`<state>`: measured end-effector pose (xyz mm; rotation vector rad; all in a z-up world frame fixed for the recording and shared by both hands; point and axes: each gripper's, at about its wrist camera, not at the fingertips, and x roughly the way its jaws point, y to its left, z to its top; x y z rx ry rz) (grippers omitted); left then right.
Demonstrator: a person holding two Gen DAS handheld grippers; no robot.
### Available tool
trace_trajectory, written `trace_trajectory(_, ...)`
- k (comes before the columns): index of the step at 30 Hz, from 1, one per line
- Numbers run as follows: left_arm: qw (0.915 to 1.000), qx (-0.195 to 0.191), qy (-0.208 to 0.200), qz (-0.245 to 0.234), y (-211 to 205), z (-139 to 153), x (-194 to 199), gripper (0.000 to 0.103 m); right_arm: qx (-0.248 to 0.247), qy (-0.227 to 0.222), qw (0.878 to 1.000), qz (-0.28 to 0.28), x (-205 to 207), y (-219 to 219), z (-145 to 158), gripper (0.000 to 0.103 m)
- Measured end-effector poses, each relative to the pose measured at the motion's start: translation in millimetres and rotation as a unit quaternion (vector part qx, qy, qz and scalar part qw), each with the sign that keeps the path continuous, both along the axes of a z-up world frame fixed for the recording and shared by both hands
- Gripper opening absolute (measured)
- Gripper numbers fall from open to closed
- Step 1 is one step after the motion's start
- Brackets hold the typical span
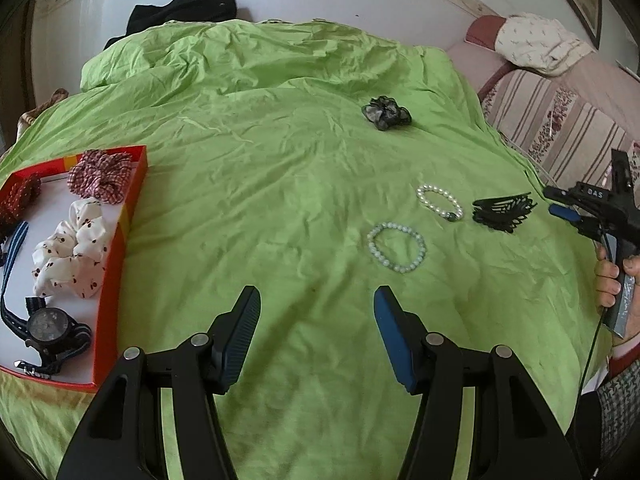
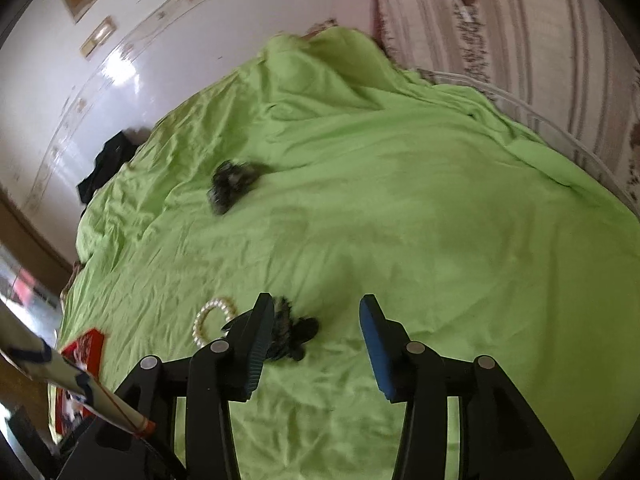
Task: Organize jewelry
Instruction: 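Move both tools back toward the black claw clip and bead bracelets, then grasp the black claw clip with the right tool while the left tool grasps the pale green bead bracelet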
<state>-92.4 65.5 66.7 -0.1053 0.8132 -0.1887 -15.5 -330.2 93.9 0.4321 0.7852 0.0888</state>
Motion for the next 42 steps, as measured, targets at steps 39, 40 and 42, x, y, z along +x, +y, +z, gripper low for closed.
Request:
trace_trajectory(39, 0.9992, 0.009, 0.038, 0.009, -14.1, 37.1, 65.6, 0.058, -0.017, 0.014, 0.998, -0.064, -33.8, -28.7, 5.2, 0.064)
trace_trajectory(40, 0.999, 0.007, 0.042, 0.012, -13.8, 37.2, 70.9, 0.058, -0.016, 0.017, 0.998, -0.066, -34.9, -28.7, 3.5, 0.064)
trace_trajectory(42, 0.9982, -0.002, 0.058, 0.018, -14.9, 30.9, 81.6, 0.058, -0.013, 0.023, 0.997, -0.067, -36.9, -28.5, 0.5, 0.065)
